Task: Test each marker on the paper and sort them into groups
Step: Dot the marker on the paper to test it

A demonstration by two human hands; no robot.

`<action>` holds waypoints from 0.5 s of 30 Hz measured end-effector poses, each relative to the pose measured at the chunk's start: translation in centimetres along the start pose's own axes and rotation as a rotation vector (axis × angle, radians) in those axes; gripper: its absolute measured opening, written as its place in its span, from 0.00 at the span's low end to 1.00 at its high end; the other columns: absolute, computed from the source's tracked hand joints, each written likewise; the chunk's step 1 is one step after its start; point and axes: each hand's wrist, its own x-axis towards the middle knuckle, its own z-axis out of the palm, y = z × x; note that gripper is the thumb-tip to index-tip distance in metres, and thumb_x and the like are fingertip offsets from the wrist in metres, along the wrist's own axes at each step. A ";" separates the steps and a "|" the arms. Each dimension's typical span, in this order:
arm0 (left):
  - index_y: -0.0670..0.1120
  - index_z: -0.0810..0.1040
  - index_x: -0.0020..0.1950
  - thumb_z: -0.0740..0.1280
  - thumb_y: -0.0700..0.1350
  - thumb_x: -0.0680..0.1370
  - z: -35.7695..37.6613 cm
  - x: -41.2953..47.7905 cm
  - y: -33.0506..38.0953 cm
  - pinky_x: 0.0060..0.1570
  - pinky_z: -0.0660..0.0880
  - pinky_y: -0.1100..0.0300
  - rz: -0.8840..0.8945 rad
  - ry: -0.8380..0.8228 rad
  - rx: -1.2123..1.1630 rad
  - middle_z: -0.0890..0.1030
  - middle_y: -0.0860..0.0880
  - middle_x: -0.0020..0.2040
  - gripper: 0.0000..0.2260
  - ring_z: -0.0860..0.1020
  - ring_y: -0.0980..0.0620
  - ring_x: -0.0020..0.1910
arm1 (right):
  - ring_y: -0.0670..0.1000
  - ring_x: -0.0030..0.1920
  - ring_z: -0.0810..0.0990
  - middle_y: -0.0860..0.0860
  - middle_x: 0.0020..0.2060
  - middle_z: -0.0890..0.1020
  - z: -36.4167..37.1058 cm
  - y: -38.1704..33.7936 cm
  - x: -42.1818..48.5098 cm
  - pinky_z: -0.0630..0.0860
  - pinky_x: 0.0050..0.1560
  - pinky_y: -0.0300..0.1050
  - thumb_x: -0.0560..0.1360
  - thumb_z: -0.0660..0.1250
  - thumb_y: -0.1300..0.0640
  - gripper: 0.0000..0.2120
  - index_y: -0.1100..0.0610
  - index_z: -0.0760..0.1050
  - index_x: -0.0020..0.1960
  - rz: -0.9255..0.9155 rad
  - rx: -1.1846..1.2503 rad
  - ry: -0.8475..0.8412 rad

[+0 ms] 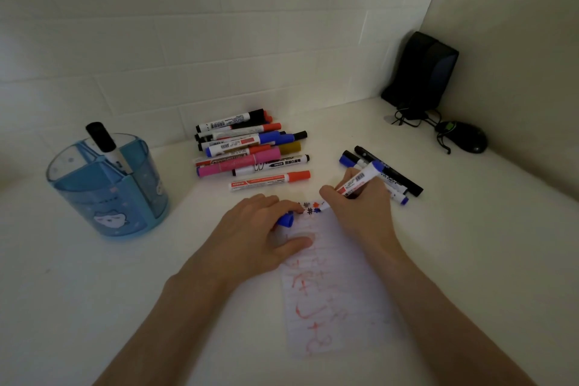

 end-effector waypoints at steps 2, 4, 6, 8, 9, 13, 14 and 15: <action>0.60 0.67 0.72 0.63 0.70 0.74 -0.1 0.0 0.1 0.61 0.71 0.61 -0.026 -0.004 -0.037 0.74 0.59 0.62 0.29 0.73 0.58 0.59 | 0.39 0.23 0.70 0.40 0.21 0.73 -0.2 -0.1 0.1 0.69 0.26 0.29 0.72 0.75 0.59 0.18 0.52 0.67 0.34 0.048 0.022 0.017; 0.60 0.64 0.68 0.64 0.67 0.76 -0.2 -0.3 0.1 0.56 0.72 0.64 -0.067 0.012 -0.176 0.73 0.60 0.60 0.24 0.75 0.60 0.55 | 0.38 0.27 0.76 0.41 0.25 0.79 -0.5 -0.3 0.3 0.73 0.29 0.28 0.73 0.76 0.56 0.13 0.52 0.72 0.38 0.121 0.103 0.079; 0.58 0.63 0.64 0.61 0.58 0.81 -0.3 -0.7 0.0 0.46 0.73 0.70 -0.079 0.067 -0.334 0.73 0.62 0.53 0.14 0.76 0.65 0.48 | 0.39 0.31 0.80 0.43 0.31 0.84 -0.7 -0.9 0.4 0.75 0.31 0.29 0.72 0.79 0.51 0.11 0.51 0.77 0.44 0.191 0.209 0.149; 0.55 0.64 0.62 0.59 0.49 0.84 -0.4 -0.7 -0.1 0.45 0.70 0.75 -0.083 0.130 -0.372 0.72 0.64 0.51 0.09 0.75 0.70 0.48 | 0.37 0.29 0.78 0.46 0.33 0.83 -0.9 -1.6 0.3 0.75 0.30 0.30 0.71 0.80 0.47 0.14 0.52 0.79 0.48 0.213 0.274 0.159; 0.55 0.66 0.61 0.60 0.48 0.84 -0.5 -0.6 -0.1 0.46 0.69 0.76 -0.089 0.152 -0.377 0.72 0.66 0.52 0.08 0.74 0.71 0.49 | 0.37 0.27 0.77 0.46 0.33 0.83 -1.0 -2.0 0.2 0.75 0.30 0.31 0.71 0.80 0.46 0.15 0.53 0.80 0.48 0.216 0.289 0.124; 0.58 0.72 0.59 0.63 0.49 0.83 -0.9 -0.2 -0.1 0.46 0.69 0.75 -0.120 0.217 -0.464 0.75 0.67 0.53 0.06 0.75 0.67 0.50 | 0.41 0.27 0.72 0.45 0.29 0.79 -1.6 -3.3 -0.7 0.71 0.30 0.33 0.68 0.81 0.46 0.13 0.53 0.84 0.46 0.196 0.429 -0.157; 0.59 0.73 0.60 0.63 0.50 0.82 -0.9 -0.2 -0.1 0.45 0.69 0.75 -0.120 0.228 -0.482 0.76 0.67 0.53 0.07 0.76 0.66 0.50 | 0.42 0.28 0.73 0.46 0.30 0.80 -1.7 -3.5 -0.9 0.71 0.29 0.33 0.68 0.81 0.46 0.14 0.54 0.85 0.47 0.201 0.470 -0.189; 0.59 0.74 0.61 0.63 0.51 0.82 -0.9 -0.2 -0.2 0.45 0.69 0.74 -0.118 0.238 -0.492 0.77 0.67 0.53 0.08 0.76 0.65 0.50 | 0.42 0.29 0.74 0.47 0.31 0.80 -1.8 -3.7 -1.0 0.71 0.29 0.33 0.70 0.80 0.46 0.15 0.56 0.85 0.49 0.215 0.501 -0.201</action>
